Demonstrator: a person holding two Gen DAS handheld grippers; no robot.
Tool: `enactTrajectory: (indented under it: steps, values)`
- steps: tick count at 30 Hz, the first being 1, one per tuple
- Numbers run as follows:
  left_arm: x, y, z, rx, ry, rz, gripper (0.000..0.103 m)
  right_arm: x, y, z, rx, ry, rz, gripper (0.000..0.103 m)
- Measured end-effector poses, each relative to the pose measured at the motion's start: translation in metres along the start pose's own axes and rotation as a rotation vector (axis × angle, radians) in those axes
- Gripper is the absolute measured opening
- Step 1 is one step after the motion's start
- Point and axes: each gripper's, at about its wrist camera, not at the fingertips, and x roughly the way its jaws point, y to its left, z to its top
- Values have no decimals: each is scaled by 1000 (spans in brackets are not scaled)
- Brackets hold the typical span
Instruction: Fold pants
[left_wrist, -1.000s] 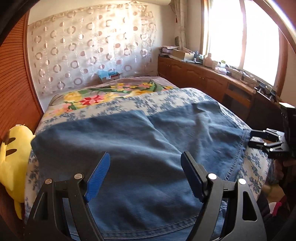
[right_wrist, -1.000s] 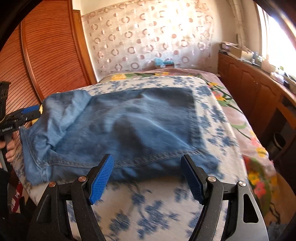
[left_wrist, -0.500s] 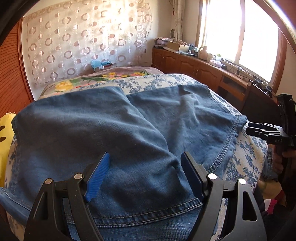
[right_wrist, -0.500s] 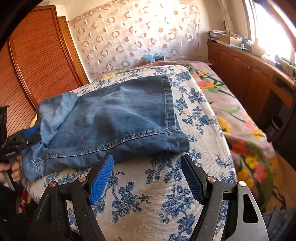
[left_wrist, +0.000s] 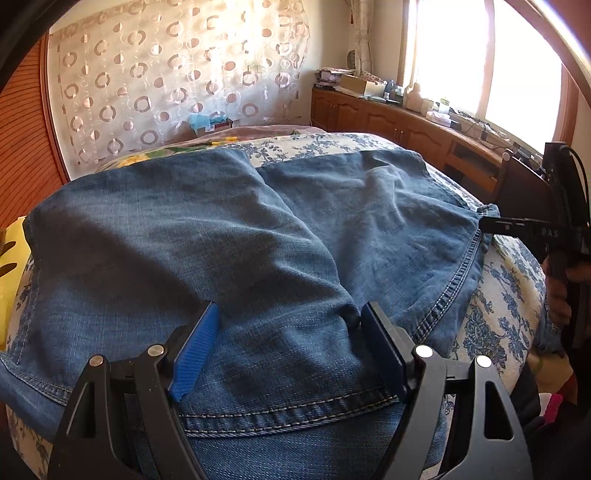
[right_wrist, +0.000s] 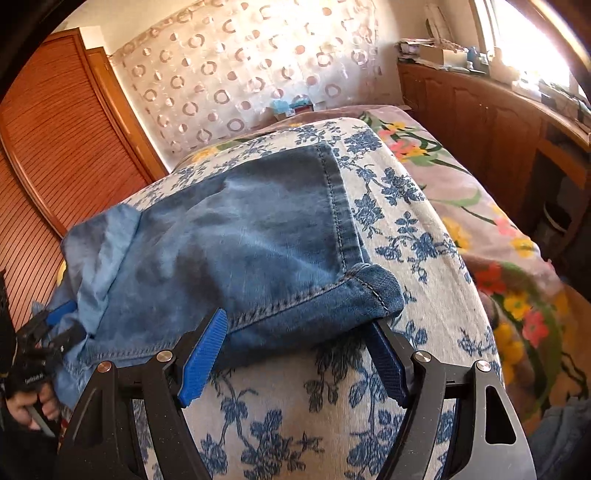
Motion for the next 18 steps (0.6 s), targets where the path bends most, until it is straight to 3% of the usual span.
enactTrajectory:
  steps: [2, 4, 9, 11, 18]
  values:
    - [1, 0, -1, 3, 3, 4, 80, 3, 0, 4, 16, -2, -1, 76]
    - [2, -2, -1, 4, 7, 8, 80, 5, 1, 6, 24, -8, -14, 67]
    - [3, -6, -1, 7, 8, 17, 80, 4, -3, 9, 37, -37, -55, 17]
    - [2, -5, -1, 5, 7, 18, 80, 0, -2, 9, 41, -52, -19, 9]
    - [-7, -1, 1, 0, 17, 18, 80, -25, 24, 23, -32, -152, 59, 6]
